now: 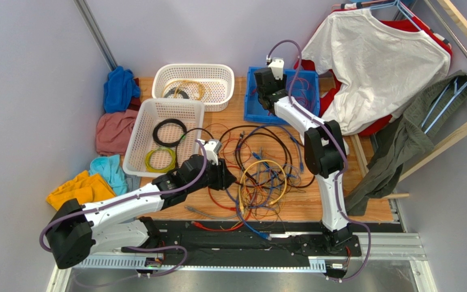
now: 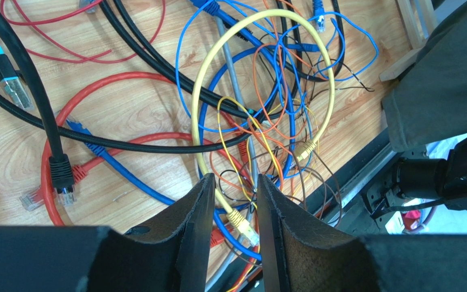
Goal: Untangle the cables
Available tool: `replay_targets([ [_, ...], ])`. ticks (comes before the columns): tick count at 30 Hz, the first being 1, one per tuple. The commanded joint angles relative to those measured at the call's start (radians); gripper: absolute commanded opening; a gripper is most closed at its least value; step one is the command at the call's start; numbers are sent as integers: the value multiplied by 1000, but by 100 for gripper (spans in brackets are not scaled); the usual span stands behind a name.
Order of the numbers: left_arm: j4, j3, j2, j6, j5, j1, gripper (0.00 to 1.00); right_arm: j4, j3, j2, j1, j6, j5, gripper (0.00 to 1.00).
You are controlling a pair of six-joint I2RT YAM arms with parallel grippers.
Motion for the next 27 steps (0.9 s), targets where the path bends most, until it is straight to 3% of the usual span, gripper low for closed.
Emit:
replay_targets([
  [1,23,-4,-15,-9,10,0,41,99,-102,-123,2,33,-32,60],
  [4,11,1,-46,-5,-1,0,42,153,-170,-266,14,36,-39,68],
  [9,-38,22,-89,7,-37,0,43,159,-250,-406,55,37,-36,72],
  [13,-60,24,-126,8,-59,-2,44,181,-352,-554,95,57,-41,72],
  [17,-63,22,-133,5,-74,-2,45,154,-513,-714,140,167,-110,66],
  [21,-142,56,-78,11,-139,-2,56,267,-902,-957,221,257,-225,61],
  [24,-245,90,-40,-10,-232,-2,70,325,-1048,-1068,305,287,-279,59],
  [27,-279,91,-32,-34,-278,0,81,247,-1141,-1122,429,295,-250,58],
])
